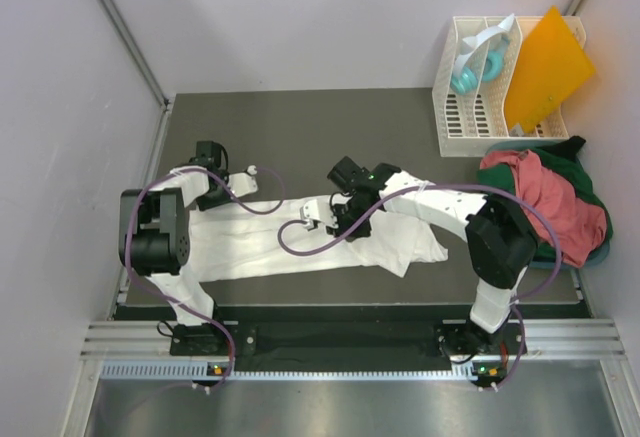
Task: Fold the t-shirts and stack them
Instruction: Fold the other side of the tshirt into a rectangle
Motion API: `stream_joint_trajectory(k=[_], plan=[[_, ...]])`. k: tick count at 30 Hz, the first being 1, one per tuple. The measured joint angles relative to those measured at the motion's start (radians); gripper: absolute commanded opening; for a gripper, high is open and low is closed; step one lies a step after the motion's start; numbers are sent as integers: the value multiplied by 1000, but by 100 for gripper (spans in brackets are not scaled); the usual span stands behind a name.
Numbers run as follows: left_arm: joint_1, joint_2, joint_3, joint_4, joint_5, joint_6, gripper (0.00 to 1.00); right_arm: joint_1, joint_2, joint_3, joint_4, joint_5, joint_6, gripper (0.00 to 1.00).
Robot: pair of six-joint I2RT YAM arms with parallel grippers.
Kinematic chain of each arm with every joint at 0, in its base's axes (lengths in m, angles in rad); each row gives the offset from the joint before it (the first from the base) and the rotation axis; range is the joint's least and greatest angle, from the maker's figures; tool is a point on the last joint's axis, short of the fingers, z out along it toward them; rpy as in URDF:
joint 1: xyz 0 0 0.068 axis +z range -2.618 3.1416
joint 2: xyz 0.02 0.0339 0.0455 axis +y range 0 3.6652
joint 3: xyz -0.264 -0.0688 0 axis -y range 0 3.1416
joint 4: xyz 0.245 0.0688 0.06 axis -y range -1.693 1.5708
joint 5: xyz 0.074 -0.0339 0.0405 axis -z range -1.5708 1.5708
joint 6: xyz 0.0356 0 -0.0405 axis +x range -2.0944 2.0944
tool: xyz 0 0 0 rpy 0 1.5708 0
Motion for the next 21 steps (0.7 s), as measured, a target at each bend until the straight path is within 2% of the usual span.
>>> stream_joint_trajectory(k=[5, 6, 8, 11, 12, 14, 16, 19, 20, 21], plan=[[0, 5, 7, 0, 0, 0, 38, 0, -1, 14, -69, -31, -25, 1], [0, 5, 7, 0, 0, 0, 38, 0, -1, 24, -87, -40, -31, 21], [0, 5, 7, 0, 0, 0, 38, 0, 0, 39, -106, -51, -41, 47], [0, 5, 7, 1, 0, 1, 44, 0, 2, 63, -125, -62, -47, 60], [0, 5, 8, 3, -2, 1, 49, 0, 2, 64, -123, -62, -46, 61], [2, 5, 9, 11, -4, 3, 50, -3, 2, 63, -123, -61, -42, 59], [5, 5, 14, 25, -5, -1, 50, -11, 0, 63, -119, -60, -29, 54], [9, 11, 27, 47, -8, -16, 49, -45, -10, 63, -89, -49, 19, 28], [10, 13, 39, 50, -8, -26, 49, -69, -13, 64, -75, -48, 37, 11], [11, 14, 52, 51, -7, -34, 48, -98, -16, 64, -62, -47, 54, 2]])
